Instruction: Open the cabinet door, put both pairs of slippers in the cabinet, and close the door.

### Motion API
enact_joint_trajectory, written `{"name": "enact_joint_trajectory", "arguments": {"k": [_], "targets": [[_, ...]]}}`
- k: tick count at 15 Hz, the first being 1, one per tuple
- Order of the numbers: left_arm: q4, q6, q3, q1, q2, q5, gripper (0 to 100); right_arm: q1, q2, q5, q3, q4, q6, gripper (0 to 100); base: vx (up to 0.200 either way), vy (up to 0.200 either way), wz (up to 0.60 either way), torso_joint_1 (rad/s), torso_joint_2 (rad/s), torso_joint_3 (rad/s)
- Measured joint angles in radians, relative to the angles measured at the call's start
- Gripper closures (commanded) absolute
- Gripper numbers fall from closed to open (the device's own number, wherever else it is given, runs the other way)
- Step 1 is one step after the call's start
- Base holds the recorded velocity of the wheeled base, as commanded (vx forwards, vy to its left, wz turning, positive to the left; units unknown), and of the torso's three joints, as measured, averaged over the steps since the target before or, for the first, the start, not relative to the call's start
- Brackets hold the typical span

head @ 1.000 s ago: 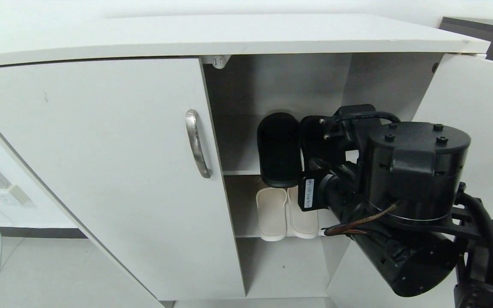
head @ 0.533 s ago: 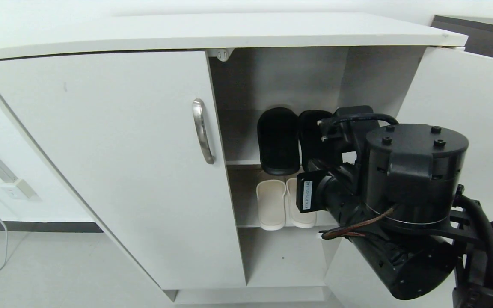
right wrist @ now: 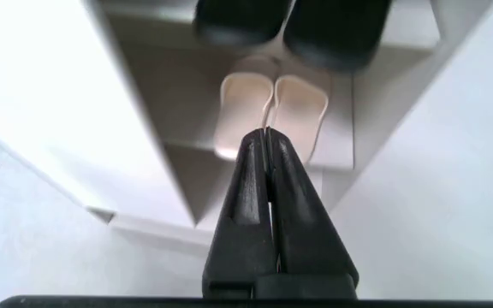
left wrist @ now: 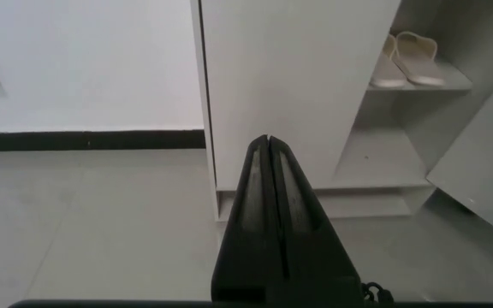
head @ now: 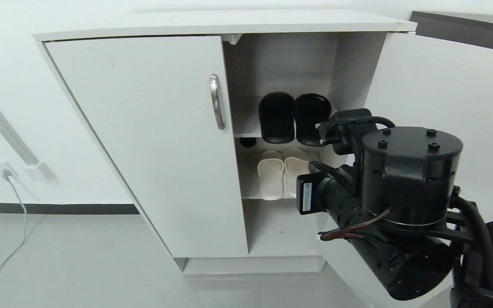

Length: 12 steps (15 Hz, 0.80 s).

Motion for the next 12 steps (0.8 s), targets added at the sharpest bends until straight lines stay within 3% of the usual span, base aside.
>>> {"name": "enact_joint_trajectory", "arguments": {"k": [4, 12], "targets": [[0.0, 0.0, 0.0, 0.0, 0.0, 0.0, 100, -0.004, 0.005, -0.001, 0.011, -0.001, 0.002, 100, -0.2, 0.0, 0.0, 0.002, 0.0, 0.004], [0.0, -0.002, 0.0, 0.0, 0.0, 0.0, 100, -0.045, 0.013, 0.027, 0.058, -0.026, -0.008, 100, 0.0, 0.0, 0.0, 0.0, 0.0, 0.0]]}}
